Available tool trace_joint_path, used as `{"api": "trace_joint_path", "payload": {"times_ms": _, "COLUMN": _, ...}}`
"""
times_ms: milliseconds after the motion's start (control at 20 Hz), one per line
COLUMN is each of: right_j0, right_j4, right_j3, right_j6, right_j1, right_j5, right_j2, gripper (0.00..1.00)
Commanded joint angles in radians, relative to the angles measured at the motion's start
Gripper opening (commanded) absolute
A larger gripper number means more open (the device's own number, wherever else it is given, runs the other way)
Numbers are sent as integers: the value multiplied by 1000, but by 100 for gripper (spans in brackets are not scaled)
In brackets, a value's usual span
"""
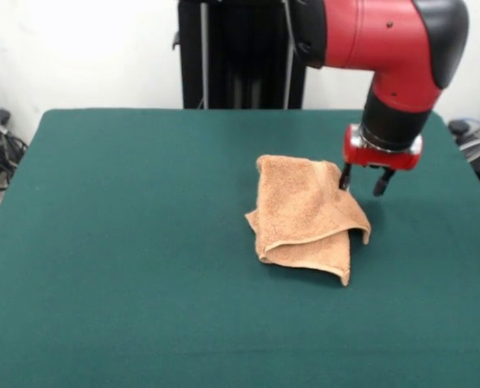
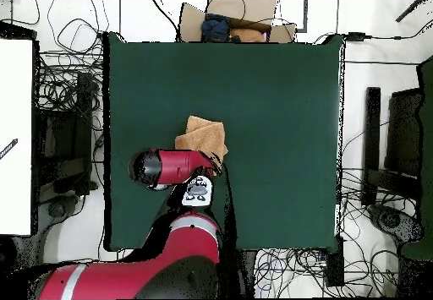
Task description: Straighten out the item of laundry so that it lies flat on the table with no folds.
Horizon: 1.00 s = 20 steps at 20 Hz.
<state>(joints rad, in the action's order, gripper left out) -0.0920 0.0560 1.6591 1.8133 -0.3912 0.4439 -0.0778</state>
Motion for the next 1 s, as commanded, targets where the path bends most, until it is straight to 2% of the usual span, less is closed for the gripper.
{"api": "trace_joint_path", "payload": {"times_ms": 50, "right_j0": 91, "right_j4": -44, "right_j3": 41, "right_j6": 131, "right_j1": 75, "right_j5": -136, "right_j2": -6, "gripper": 100}}
{"api": "trace_joint_path", "payload": {"times_ms": 450, "right_j0": 203, "right_j4": -116, "right_j3": 65, "right_j6": 50, "right_j1": 66, "right_j5": -164, "right_j2": 19, "gripper": 100}}
{"api": "trace_joint_path", "payload": {"times_ms": 1000, "right_j0": 317, "right_j4": -218, "right_j3": 68, "right_j6": 3, "right_j1": 54, "right_j5": -158, "right_j2": 61, "gripper": 100}}
